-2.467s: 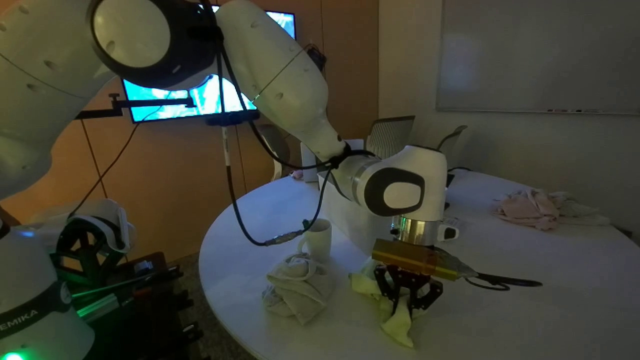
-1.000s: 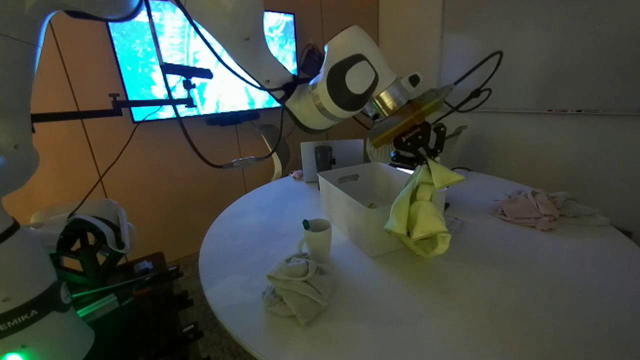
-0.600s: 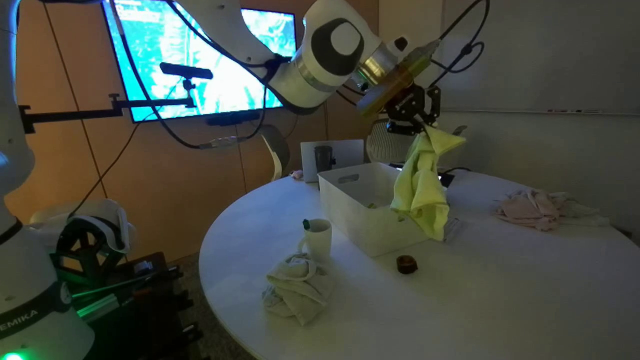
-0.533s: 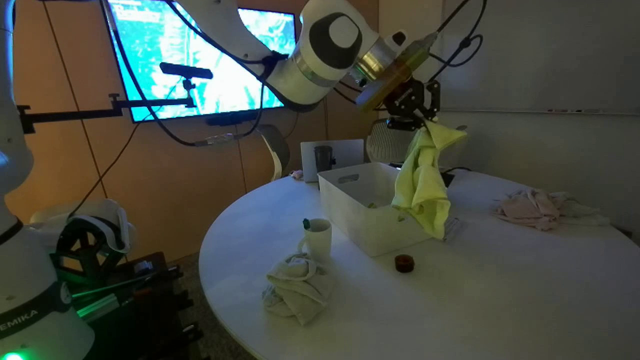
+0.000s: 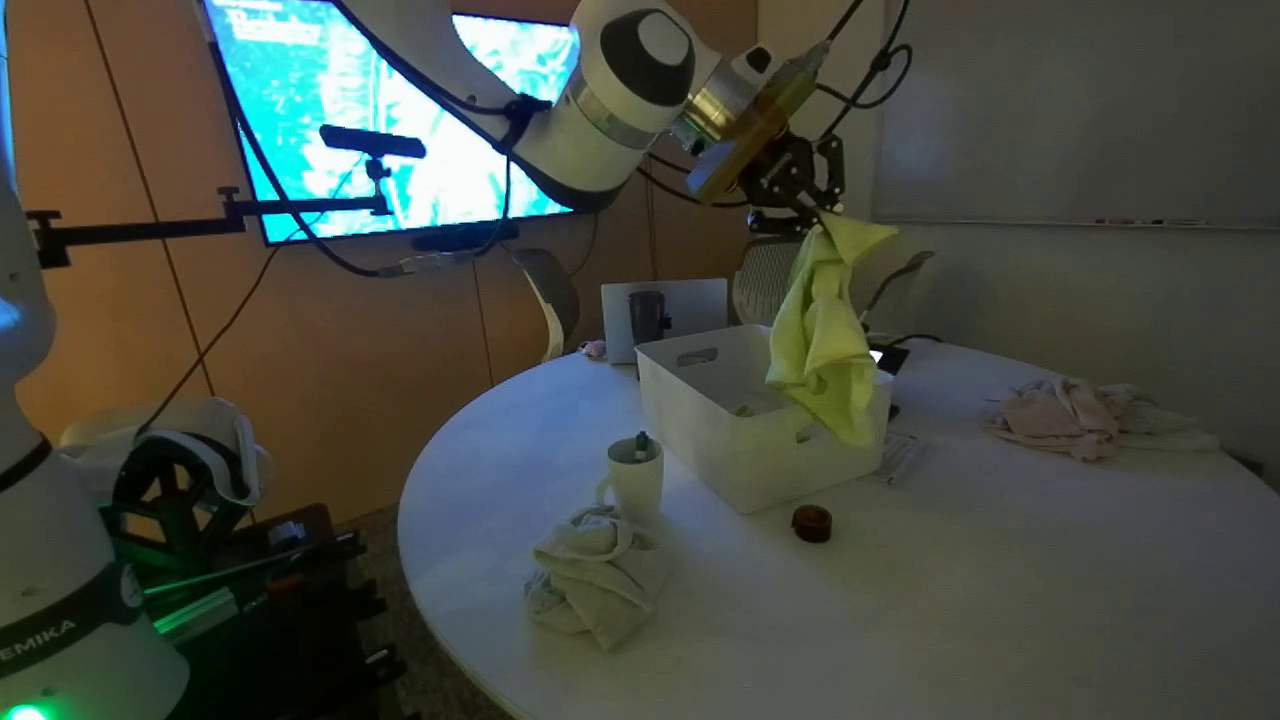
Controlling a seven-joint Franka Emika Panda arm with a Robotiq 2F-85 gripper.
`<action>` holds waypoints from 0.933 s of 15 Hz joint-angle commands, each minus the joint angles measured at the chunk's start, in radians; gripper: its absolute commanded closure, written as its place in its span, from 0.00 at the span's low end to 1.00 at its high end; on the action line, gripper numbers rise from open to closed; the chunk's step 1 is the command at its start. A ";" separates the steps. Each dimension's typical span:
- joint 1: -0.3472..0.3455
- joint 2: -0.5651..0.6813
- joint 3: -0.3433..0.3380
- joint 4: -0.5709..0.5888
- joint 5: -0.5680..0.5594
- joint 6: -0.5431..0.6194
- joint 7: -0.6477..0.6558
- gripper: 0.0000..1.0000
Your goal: Put the cloths in the box and put the markers in the cup
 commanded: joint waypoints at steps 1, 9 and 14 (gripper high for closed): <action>0.025 -0.032 0.022 -0.036 -0.013 0.064 0.000 0.98; -0.011 -0.098 0.196 -0.151 0.108 0.155 -0.155 0.98; -0.054 -0.057 0.326 -0.149 0.317 0.155 -0.359 0.98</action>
